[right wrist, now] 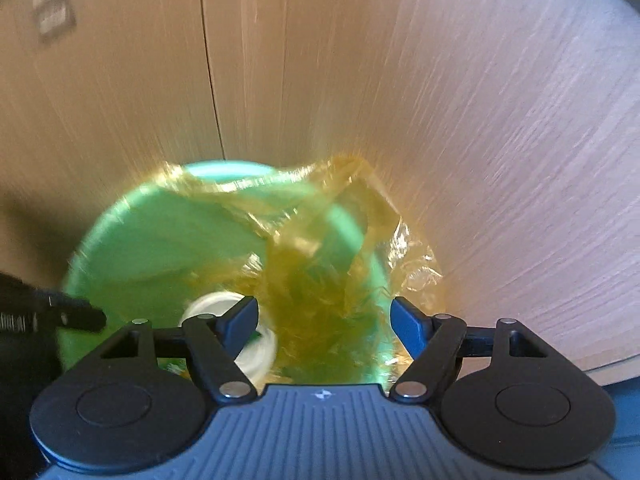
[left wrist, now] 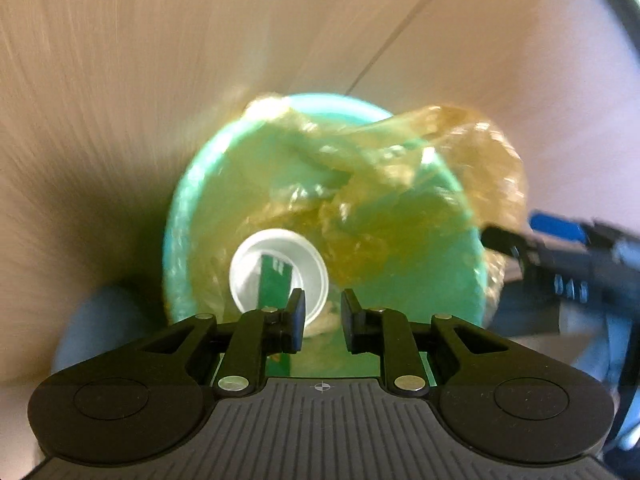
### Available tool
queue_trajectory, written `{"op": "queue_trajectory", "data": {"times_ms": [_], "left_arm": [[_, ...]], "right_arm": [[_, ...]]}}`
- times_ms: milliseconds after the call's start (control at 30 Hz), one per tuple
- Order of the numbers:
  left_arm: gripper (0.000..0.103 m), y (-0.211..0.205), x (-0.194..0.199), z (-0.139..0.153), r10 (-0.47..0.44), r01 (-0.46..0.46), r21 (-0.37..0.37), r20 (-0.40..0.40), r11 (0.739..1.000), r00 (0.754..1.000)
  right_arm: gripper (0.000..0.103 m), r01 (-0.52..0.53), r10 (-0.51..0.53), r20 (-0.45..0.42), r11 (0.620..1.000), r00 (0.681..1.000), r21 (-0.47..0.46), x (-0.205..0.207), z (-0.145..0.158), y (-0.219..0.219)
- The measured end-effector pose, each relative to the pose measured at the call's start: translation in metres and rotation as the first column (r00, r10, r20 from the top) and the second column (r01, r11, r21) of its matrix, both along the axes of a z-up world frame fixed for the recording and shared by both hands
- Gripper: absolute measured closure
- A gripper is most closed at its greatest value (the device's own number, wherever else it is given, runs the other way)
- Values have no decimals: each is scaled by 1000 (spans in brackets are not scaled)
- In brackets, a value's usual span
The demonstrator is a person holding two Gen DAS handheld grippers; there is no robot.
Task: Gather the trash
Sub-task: 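Open the right tool to drop the bowl while the left tool drops the sachet into the bin, then grasp the second green sachet with the left tool while the right tool grasps a white tissue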
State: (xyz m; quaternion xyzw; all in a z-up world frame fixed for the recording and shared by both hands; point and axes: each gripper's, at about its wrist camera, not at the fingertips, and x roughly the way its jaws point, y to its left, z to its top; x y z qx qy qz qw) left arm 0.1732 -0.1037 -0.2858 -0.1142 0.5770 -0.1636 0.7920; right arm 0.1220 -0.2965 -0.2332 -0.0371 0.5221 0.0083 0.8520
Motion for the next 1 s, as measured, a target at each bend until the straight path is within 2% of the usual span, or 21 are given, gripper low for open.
{"op": "queue_trajectory", "data": {"times_ms": [67, 133, 200, 367, 467, 567, 667, 833, 933, 1000], "left_arm": [[81, -4, -12, 30, -51, 45, 55, 109, 997, 993], [81, -6, -25, 58, -89, 69, 101, 205, 993, 975], [81, -6, -37, 85, -115, 83, 126, 278, 989, 954], [81, 0, -70, 148, -199, 122, 196, 442, 973, 874], [81, 9, -87, 179, -211, 121, 207, 502, 971, 839], [80, 21, -103, 206, -214, 107, 218, 554, 970, 805], [80, 38, -116, 231, -206, 80, 232, 593, 969, 778], [77, 83, -123, 268, -155, 48, 189, 611, 981, 776], [77, 117, -122, 296, -120, -22, 204, 658, 979, 743], [77, 141, -114, 311, -85, -101, 227, 685, 969, 723]], "right_arm": [[29, -3, 2, 29, 1000, 1000, 29, -7, 19, 3], [24, 0, -3, 81, 999, 997, 32, -17, 40, 10], [14, 14, -19, 138, 999, 990, 39, -29, 62, 18], [13, 24, -50, 278, 995, 959, 96, -58, 116, 38], [13, 23, -66, 368, 993, 928, 120, -72, 150, 53], [13, 9, -46, 473, 997, 880, 80, -82, 181, 77], [13, -39, 6, 541, 998, 841, 51, -87, 210, 101], [13, -158, 72, 592, 983, 803, 95, -76, 242, 135], [13, -224, 124, 594, 970, 795, 98, -58, 251, 158], [13, -256, 144, 592, 961, 793, 109, -48, 255, 172]]}}
